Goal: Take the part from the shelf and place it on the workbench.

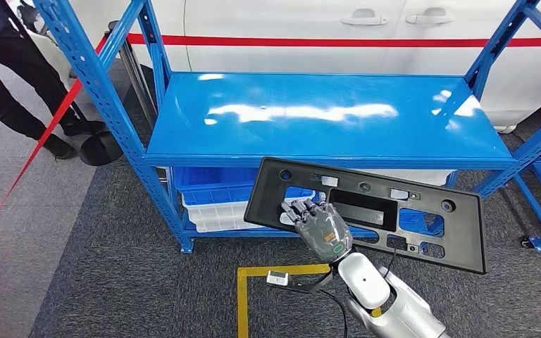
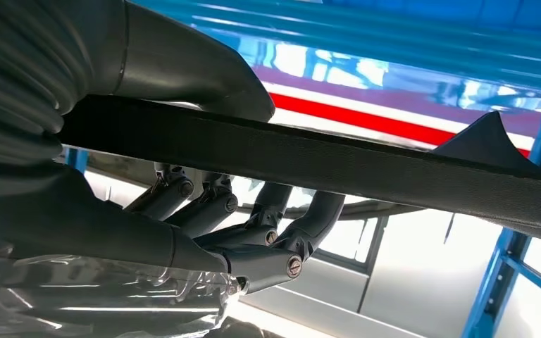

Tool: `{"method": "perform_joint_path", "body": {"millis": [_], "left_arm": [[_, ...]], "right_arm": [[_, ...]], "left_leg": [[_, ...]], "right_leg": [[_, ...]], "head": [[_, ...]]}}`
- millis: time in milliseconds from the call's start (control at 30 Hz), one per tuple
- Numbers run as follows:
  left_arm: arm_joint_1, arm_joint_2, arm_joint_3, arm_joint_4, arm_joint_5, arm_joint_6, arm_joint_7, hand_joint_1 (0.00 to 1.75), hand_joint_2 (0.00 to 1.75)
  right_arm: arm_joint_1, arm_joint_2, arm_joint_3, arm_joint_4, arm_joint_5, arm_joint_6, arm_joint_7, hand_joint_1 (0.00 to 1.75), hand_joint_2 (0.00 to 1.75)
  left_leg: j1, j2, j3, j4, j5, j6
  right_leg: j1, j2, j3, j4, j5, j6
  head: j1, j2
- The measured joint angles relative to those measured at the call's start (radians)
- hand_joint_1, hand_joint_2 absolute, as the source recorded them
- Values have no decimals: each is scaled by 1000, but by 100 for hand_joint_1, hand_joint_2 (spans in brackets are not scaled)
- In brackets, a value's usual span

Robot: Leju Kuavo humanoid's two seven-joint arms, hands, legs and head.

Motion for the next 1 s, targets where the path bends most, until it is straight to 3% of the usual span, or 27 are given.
{"method": "perform_joint_path", "body": {"millis": [233,333,400,467,500,533,567,633,700,767,900,1000], "left_arm": [[0,-1,0,0,-21,-4,6,0,175],[-2,-4,0,0,-25,-1,8,0,175],[-4,-7,0,0,-26,2,9,0,175],[-5,-9,-1,0,-27,5,9,0,175],[-5,-11,-1,0,-27,6,8,0,175],[-5,-12,-1,0,-24,6,6,0,175],[-5,-13,-1,0,-21,6,5,0,175],[-6,-13,-1,0,-14,5,3,0,175],[-7,-12,-1,0,-11,5,3,0,175],[-8,-10,-1,0,-9,6,2,0,175],[-10,-9,0,0,-7,4,2,0,175],[-10,-9,0,0,-7,5,1,0,175]], "right_arm": [[15,28,-9,0,0,-3,-10,175,175],[25,44,-20,-2,0,-12,-20,175,175],[29,49,-29,-2,0,-21,-28,175,175],[35,54,-34,0,0,-24,-35,175,175],[39,57,-36,3,-4,-24,-39,175,175],[43,60,-39,6,-15,-21,-49,175,175],[44,64,-43,9,-40,-16,-67,175,175],[45,73,-52,15,-120,-1,-113,175,175],[48,87,-63,21,-208,16,-150,175,175],[54,103,-76,29,-287,30,-180,175,175],[59,134,-110,56,-425,21,-239,175,175],[58,154,-139,90,-484,13,-254,175,175]], "left_leg": [[-3,1,-4,4,2,4],[1,4,5,-21,21,20],[8,7,10,-42,36,26],[9,8,6,-43,39,26],[10,8,4,-42,38,24],[12,7,2,-39,38,20],[16,6,0,-34,35,15],[23,4,-6,-16,26,-4],[23,3,-15,1,16,-24],[21,2,-20,4,12,-32],[22,2,-18,-6,20,-14],[24,2,-18,-11,25,-9]], "right_leg": [[-3,0,-1,-5,6,9],[-6,3,1,-8,1,23],[-7,8,-31,65,-53,26],[-14,11,-86,196,-118,31],[-19,11,-102,240,-131,35],[-24,11,-102,249,-125,40],[-30,10,-80,215,-102,45],[-39,12,-11,94,-55,54],[-38,18,23,26,-44,44],[-36,23,20,23,-47,24],[-33,24,17,22,-44,9],[-28,23,15,23,-44,-1]], "head": [[0,0],[0,0],[0,0],[0,0],[0,0],[0,0],[0,0],[0,0],[0,0],[0,0],[0,0],[0,0]]}}
